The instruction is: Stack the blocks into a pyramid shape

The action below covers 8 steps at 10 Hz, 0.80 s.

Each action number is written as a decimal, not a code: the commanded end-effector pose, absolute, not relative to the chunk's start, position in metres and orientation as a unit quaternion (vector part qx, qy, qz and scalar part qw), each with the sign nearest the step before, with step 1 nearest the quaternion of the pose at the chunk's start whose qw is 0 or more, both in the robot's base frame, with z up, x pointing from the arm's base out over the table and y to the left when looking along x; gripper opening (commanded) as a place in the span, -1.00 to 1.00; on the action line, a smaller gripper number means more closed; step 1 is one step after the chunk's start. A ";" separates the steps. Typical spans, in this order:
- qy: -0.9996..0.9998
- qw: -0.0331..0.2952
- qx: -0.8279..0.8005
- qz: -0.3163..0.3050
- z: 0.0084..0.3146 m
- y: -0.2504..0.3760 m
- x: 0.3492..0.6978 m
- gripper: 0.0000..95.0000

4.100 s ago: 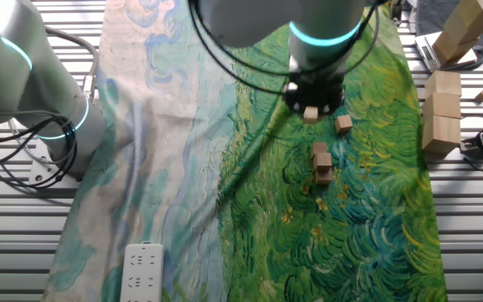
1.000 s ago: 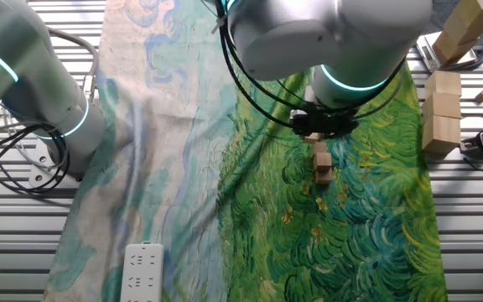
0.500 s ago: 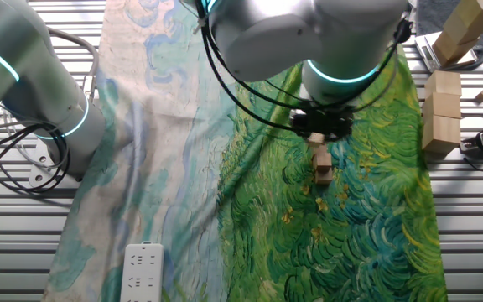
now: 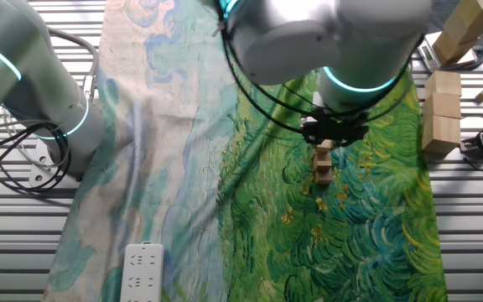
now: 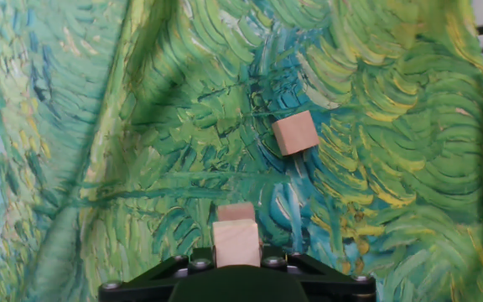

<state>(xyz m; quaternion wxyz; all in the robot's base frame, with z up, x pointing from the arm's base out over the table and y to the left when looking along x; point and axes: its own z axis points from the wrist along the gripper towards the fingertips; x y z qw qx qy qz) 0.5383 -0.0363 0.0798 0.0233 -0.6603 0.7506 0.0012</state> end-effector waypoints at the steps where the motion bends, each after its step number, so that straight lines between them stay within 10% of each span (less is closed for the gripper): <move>1: 0.751 0.029 -0.660 -0.008 0.078 -0.038 0.538 -1.00; 8: 0.746 0.034 -0.665 -0.014 0.073 -0.039 0.540 -1.00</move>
